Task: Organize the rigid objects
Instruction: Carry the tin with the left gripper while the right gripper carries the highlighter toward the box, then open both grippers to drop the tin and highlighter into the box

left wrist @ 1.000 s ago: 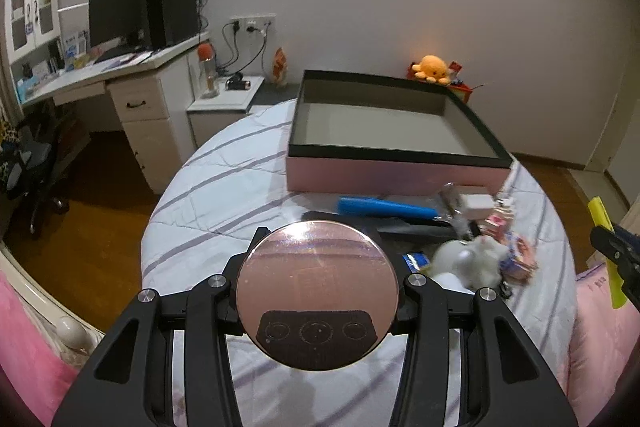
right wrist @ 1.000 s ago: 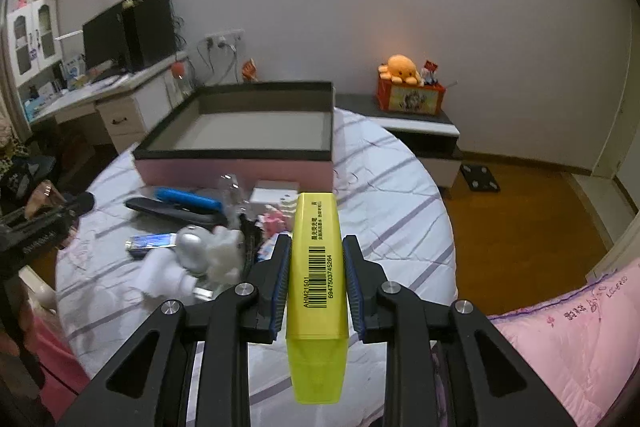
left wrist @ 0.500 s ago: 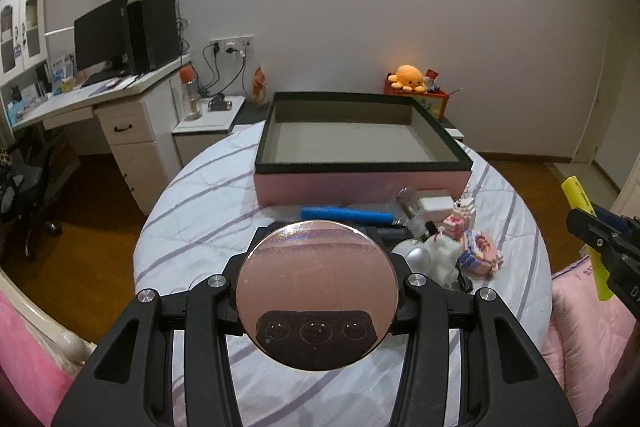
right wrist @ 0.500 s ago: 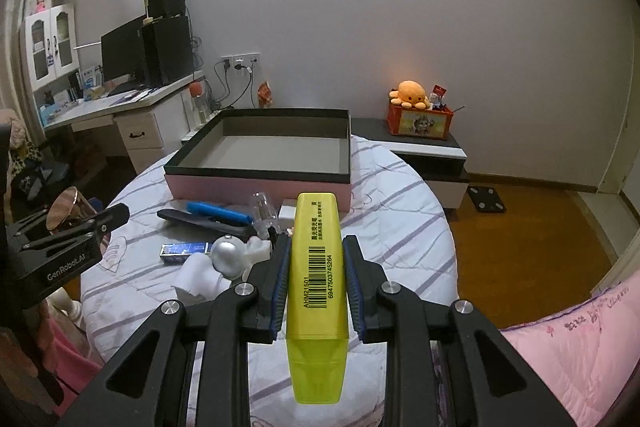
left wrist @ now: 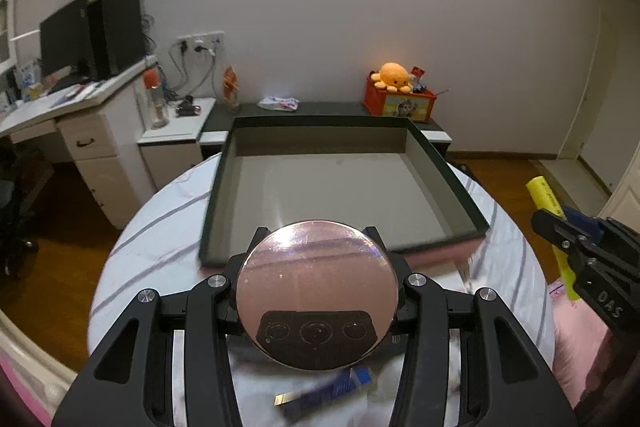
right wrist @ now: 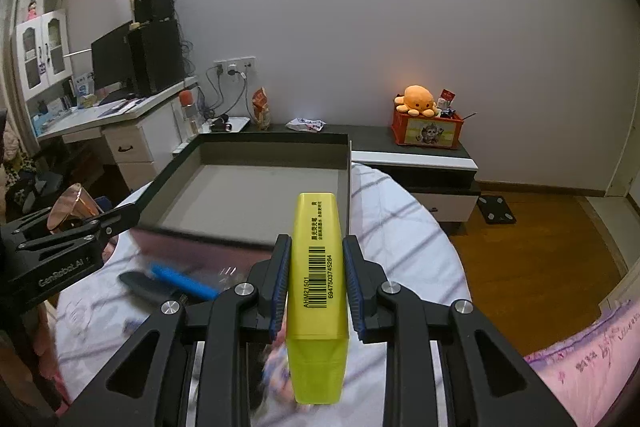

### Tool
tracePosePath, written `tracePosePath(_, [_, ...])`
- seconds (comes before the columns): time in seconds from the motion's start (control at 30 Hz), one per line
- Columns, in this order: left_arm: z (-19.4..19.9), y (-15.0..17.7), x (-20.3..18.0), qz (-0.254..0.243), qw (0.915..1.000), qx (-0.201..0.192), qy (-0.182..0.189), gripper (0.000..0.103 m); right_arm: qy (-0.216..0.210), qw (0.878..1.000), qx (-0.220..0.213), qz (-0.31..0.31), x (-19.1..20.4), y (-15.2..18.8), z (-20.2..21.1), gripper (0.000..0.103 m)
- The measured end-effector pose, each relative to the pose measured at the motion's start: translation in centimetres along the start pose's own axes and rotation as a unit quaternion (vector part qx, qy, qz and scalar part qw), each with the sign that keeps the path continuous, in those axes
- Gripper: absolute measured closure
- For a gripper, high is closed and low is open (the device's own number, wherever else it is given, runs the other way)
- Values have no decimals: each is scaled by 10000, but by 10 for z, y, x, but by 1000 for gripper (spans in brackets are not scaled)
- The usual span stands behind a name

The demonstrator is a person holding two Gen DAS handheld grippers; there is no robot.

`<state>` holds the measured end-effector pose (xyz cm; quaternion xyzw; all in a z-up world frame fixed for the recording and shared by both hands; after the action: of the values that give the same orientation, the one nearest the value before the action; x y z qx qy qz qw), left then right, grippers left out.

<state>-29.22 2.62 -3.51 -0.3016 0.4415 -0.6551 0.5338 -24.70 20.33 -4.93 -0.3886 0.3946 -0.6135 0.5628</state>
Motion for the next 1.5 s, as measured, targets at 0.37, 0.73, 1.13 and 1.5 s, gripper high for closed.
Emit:
tracePosePath(0.37, [-114,-16,8,243,9965,755,248,57,-355,9980,499,145,0,-1,-107,77])
tracePosePath(0.73, [-143,1,22,181,9934,1123,-114,44,-698,9940,830,-127,-1,9,-132,76])
tracePosePath(1.13, [-119,-12,20,-146,9971,684,-298,11,-565,9955,741,-144,-2,0,-120,33])
tracePosePath(1.5, [-52,-20,15,-174,9988,388,-239,11,-345,9980,513,-161,-8,-14,-56,32])
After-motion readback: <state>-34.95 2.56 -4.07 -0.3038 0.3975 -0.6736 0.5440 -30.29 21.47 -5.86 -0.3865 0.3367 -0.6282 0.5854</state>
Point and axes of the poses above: each gripper's, at about its wrist camera, not at the fingertips, and z roughly against the way its jaws point, x to its left, y to its underside, the point moved 3 cm from there along -z, roughly the way its jaws point, and after that the axes turned 14 degrees about -x, right-handed, at the moved point
